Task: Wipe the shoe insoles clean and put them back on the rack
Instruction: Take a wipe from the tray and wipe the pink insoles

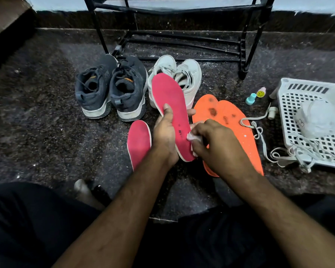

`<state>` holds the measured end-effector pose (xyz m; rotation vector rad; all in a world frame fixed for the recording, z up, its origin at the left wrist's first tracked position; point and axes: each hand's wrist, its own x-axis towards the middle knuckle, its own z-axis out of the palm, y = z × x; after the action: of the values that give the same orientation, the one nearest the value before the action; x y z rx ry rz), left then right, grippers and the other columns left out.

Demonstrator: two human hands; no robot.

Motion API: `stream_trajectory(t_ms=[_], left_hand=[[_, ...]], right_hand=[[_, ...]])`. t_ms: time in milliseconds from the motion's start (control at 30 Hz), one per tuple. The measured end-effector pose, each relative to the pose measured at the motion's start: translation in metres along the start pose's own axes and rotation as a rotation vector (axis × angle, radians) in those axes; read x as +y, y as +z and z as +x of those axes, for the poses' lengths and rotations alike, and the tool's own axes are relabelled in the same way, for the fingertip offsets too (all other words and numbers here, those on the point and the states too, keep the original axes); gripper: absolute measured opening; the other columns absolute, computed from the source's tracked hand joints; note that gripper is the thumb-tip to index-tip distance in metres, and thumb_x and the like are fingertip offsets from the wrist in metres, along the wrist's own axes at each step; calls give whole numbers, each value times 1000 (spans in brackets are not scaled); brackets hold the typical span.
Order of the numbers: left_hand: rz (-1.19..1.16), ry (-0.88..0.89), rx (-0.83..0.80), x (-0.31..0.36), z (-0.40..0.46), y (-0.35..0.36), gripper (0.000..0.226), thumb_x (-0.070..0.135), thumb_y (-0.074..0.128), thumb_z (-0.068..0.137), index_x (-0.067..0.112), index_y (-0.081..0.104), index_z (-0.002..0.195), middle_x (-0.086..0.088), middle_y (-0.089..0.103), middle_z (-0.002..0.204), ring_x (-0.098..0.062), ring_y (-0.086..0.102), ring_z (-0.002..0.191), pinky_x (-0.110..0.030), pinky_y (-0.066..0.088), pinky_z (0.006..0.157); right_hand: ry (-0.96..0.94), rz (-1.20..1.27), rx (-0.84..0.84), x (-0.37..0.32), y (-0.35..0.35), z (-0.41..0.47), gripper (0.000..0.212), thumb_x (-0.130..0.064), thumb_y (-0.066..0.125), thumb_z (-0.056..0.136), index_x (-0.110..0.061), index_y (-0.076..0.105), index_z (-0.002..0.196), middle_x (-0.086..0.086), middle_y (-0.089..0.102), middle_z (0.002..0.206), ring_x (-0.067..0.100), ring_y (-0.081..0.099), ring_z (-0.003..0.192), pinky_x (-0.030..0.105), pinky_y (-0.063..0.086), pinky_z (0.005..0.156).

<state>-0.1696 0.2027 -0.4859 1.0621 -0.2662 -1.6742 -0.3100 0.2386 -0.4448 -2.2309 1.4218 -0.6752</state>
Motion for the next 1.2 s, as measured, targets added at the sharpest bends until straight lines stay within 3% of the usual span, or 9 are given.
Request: stream_trajectory(t_ms=[133, 367, 433, 567, 667, 767, 900, 1067, 1200], left_hand=[[39, 2, 8, 3, -3, 2, 73, 71, 31, 95, 9, 71, 97, -30, 63, 100, -34, 63, 78, -41, 53, 70], [-47, 34, 27, -1, -4, 4, 80, 70, 45, 90, 2, 55, 132, -29, 58, 105, -36, 59, 83, -46, 52, 70], [-7, 24, 32, 0, -3, 3, 74, 69, 41, 93, 3, 67, 116, -29, 61, 102, -35, 61, 81, -46, 50, 74], [-48, 30, 79, 2, -1, -1, 64, 55, 42, 100, 5, 47, 140, -32, 58, 130, -45, 71, 94, -58, 56, 68], [-7, 108, 119, -1, -8, 5, 40, 35, 47, 104, 5, 52, 131, -21, 68, 109, -38, 74, 83, -63, 55, 69], [70, 167, 189, -5, -15, 9, 8, 14, 55, 101, 10, 62, 101, -12, 70, 80, -27, 69, 67, -42, 57, 69], [188, 212, 257, -19, -15, 0, 6, 5, 59, 97, 9, 64, 96, -12, 68, 79, -23, 64, 63, -35, 56, 66], [429, 235, 374, -36, -16, -20, 16, 19, 69, 86, 15, 58, 97, -19, 71, 96, -36, 71, 84, -58, 58, 82], [633, 277, 447, -38, -16, -27, 27, 23, 67, 84, 17, 48, 103, -13, 68, 102, -32, 69, 91, -53, 57, 86]], right_hand=[[-81, 66, -66, -16, 7, 0, 14, -10, 68, 83, -15, 70, 96, 1, 57, 93, 25, 60, 85, 38, 47, 76], [-21, 9, 54, 3, -1, 3, 13, -15, 70, 83, -18, 68, 95, 1, 58, 88, 24, 60, 80, 36, 46, 72], [-82, 52, -25, -6, 2, 1, 12, -14, 67, 84, -18, 69, 96, 3, 59, 92, 22, 61, 83, 36, 47, 74], [-45, 41, -200, -3, 2, -2, 10, -11, 70, 83, -16, 72, 92, 4, 59, 92, 23, 60, 81, 39, 48, 76], [67, -58, -34, 13, -7, 3, 12, -13, 71, 81, -16, 70, 92, 6, 59, 91, 26, 60, 82, 35, 44, 75], [148, 64, 49, 13, -8, 4, 10, -13, 69, 83, -19, 69, 92, 0, 66, 86, 17, 60, 71, 25, 41, 67], [283, 190, -101, 11, 12, -1, 12, -18, 68, 85, -23, 69, 96, -9, 72, 79, 10, 66, 69, 21, 47, 68], [317, 183, -182, 9, 28, -8, 14, -16, 69, 84, -18, 70, 97, -2, 72, 85, 18, 64, 77, 27, 44, 68], [317, 179, -232, 5, 40, -11, 14, -16, 69, 84, -16, 69, 98, -2, 67, 84, 17, 60, 79, 22, 33, 64]])
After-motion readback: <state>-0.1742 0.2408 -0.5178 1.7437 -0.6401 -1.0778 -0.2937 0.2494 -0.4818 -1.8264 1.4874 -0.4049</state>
